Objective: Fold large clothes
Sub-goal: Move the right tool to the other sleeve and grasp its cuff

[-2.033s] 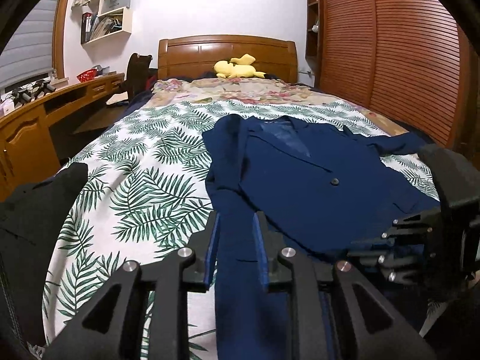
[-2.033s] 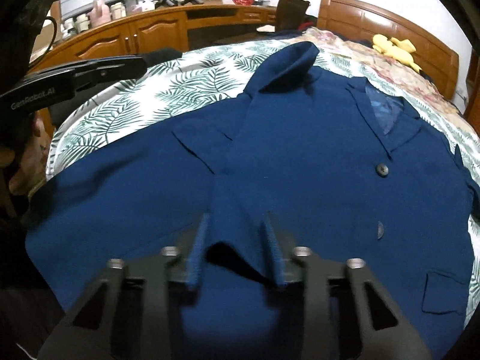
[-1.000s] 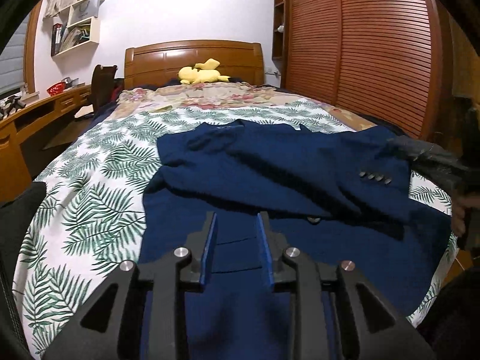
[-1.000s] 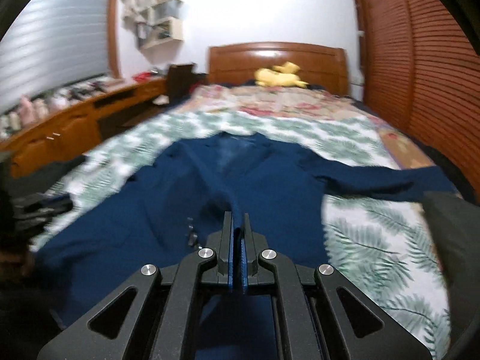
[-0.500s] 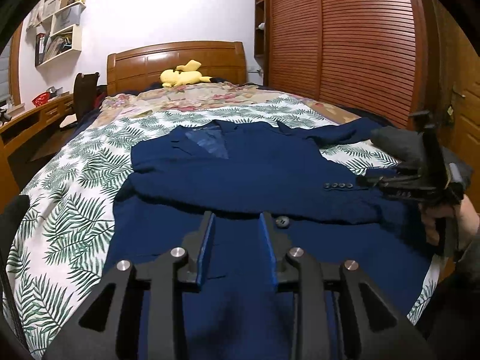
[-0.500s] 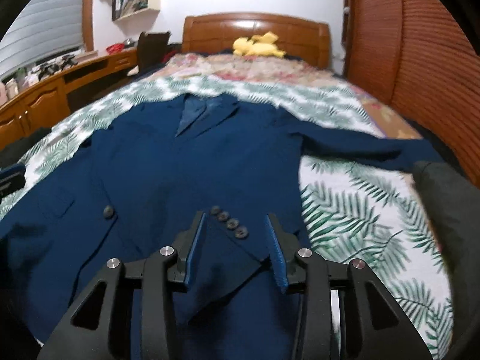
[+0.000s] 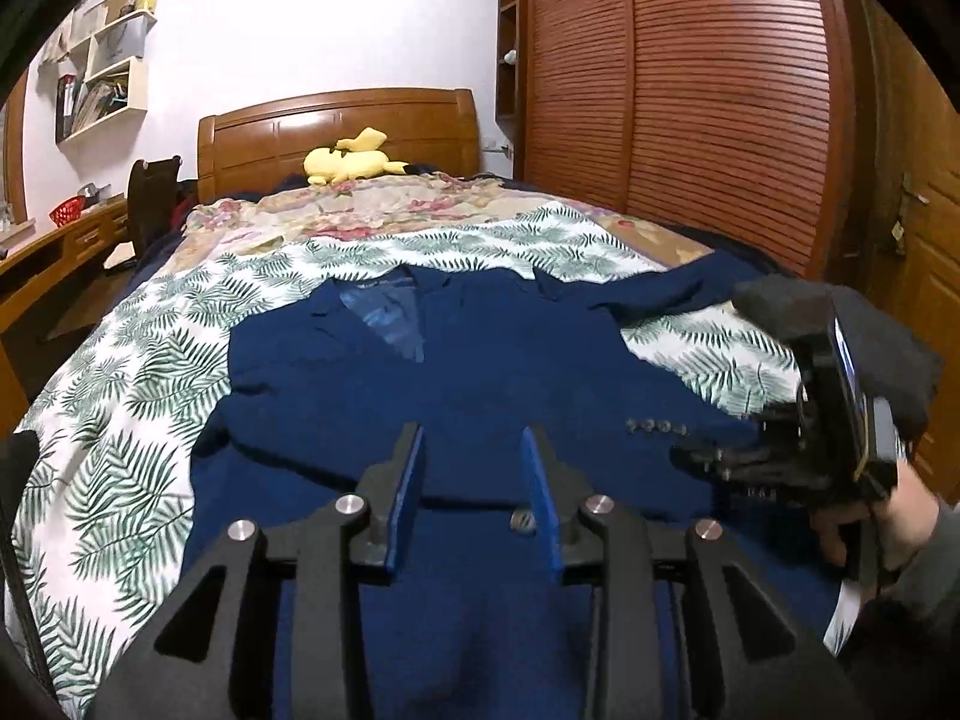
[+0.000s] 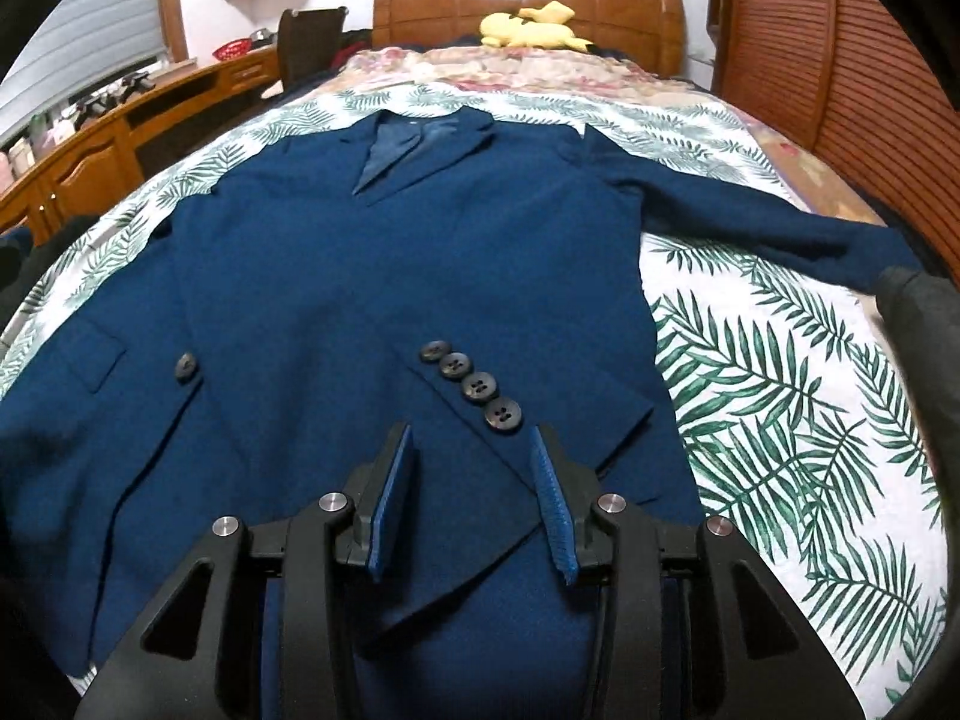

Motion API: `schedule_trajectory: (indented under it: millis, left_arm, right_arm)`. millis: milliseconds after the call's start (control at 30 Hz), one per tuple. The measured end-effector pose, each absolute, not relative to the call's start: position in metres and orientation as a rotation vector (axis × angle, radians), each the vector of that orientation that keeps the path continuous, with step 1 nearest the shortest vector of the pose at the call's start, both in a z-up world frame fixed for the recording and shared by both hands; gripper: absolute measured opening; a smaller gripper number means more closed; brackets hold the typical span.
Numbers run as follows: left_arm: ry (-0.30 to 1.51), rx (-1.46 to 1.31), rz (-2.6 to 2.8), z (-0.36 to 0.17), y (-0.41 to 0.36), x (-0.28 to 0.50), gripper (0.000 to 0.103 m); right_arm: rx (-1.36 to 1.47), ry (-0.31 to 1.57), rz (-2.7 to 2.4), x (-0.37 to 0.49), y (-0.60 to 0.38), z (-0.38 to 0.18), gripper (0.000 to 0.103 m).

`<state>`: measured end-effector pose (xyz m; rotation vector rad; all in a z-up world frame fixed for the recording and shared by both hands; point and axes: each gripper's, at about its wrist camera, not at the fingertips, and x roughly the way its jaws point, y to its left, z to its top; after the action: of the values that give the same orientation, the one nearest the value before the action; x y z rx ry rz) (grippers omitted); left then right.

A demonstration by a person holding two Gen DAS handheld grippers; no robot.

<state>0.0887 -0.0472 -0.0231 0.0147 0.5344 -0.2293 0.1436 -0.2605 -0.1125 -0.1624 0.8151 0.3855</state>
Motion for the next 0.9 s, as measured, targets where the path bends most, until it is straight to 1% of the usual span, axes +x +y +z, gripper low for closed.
schedule_trajectory:
  millis: [167,533,567,600,700,800,900]
  left_arm:
    - [0.528,0.011,-0.232,-0.028,-0.063,0.111,0.032]
    - [0.554,0.032,-0.221,-0.071,-0.08,0.135,0.032]
    - [0.559,0.034,-0.224,-0.074,-0.081,0.136,0.032]
    - [0.559,0.034,-0.225,-0.075,-0.081,0.136,0.032]
    - [0.542,0.032,-0.228,-0.077,-0.08,0.131,0.032]
    - [0.534,0.02,-0.241,-0.074,-0.079,0.13,0.032]
    - [0.529,0.009,-0.245,-0.071,-0.077,0.13,0.032]
  right_arm:
    - [-0.155,0.814,0.394,0.144,-0.262,-0.112,0.041]
    - [-0.128,0.766,0.405,0.134,-0.271,-0.104,0.041]
    - [-0.125,0.762,0.41,0.132,-0.273,-0.101,0.045]
    - [-0.123,0.759,0.413,0.131,-0.275,-0.099,0.055]
    - [-0.131,0.716,0.382,0.128,-0.284,-0.086,0.069]
    - [-0.102,0.676,0.345,0.133,-0.303,-0.07,0.075]
    - [-0.095,0.654,0.307,0.147,-0.32,-0.058,0.076]
